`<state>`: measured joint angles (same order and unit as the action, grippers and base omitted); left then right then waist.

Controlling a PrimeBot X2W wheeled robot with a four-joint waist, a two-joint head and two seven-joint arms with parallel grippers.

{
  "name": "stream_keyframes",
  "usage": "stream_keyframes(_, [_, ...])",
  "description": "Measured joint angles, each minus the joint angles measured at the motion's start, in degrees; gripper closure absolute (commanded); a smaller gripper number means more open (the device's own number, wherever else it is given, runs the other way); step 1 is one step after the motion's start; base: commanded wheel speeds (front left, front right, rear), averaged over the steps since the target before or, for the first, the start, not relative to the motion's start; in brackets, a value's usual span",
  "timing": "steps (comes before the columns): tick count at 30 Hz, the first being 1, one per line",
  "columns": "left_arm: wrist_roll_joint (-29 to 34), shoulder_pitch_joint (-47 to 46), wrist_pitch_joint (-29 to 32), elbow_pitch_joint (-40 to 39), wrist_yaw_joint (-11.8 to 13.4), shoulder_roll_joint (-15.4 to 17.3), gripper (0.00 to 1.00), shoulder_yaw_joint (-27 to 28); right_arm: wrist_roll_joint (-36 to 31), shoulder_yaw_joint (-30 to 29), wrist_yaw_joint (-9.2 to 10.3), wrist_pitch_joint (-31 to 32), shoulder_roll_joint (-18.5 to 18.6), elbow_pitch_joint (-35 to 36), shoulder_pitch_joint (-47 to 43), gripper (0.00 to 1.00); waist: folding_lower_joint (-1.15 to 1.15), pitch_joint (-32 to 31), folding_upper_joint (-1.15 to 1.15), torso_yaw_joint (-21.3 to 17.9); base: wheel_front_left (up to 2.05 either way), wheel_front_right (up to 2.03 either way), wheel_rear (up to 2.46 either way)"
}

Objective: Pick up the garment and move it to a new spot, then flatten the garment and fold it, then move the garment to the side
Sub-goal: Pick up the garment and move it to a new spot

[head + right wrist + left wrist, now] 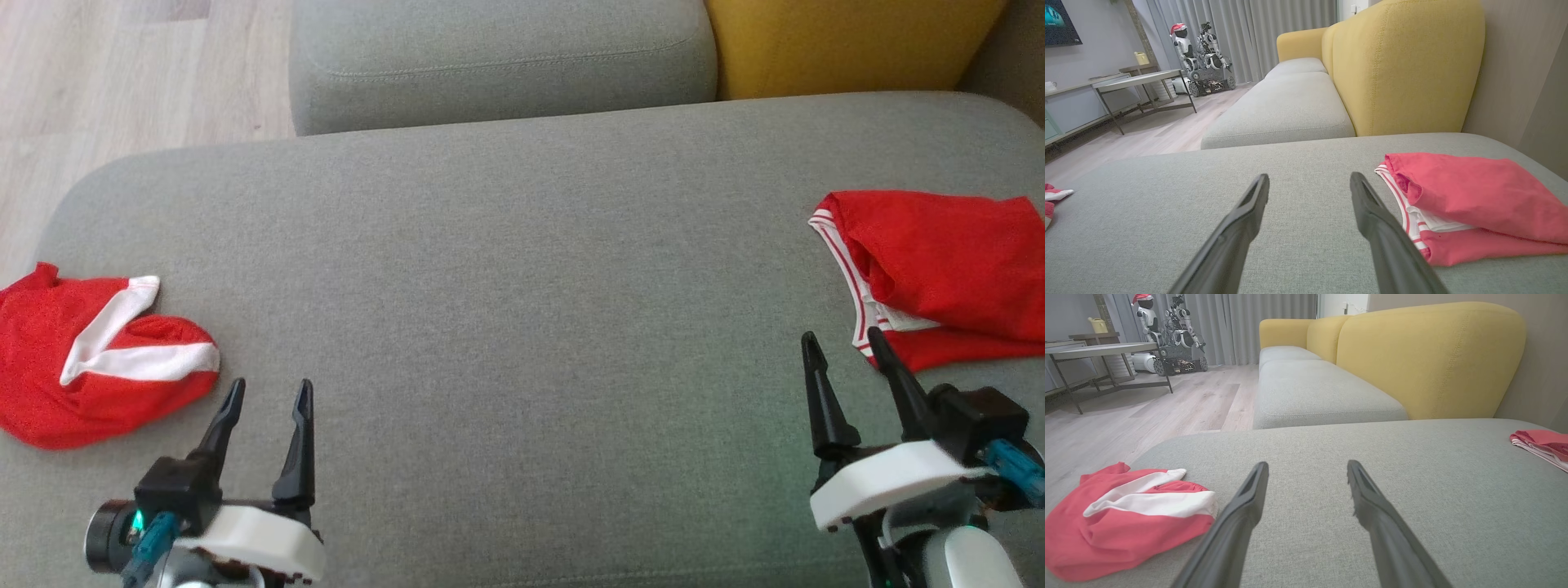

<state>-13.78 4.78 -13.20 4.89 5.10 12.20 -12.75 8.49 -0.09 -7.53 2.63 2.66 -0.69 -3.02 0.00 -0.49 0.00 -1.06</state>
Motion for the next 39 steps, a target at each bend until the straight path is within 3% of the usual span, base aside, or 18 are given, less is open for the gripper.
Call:
stream_keyframes(10, [0.0,-0.1,0.0,-0.1,0.4,0.2,0.00,-0.2,-0.2,-0.4,0.00,0.3,0.0,0.4,0.0,0.00,0.00,0.5,0.00,0.7,0.00,0.00,0.00])
stream_keyframes(16, [-0.1,-0.9,0.0,-0.3,0.5,0.2,0.00,-0.4,-1.0,-0.6,0.00,0.7,0.0,1.8,0.0,0.00,0.00,1.3,0.00,3.1,0.00,0.00,0.00])
stream_keyframes(39, [-1.1,-4.9,-1.0,0.9,1.0,0.0,0.00,0.5,-1.9,1.4,0.00,2.0,-0.1,6.6,0.1,0.00,0.00,3.5,0.00,25.3,0.00,0.00,0.00])
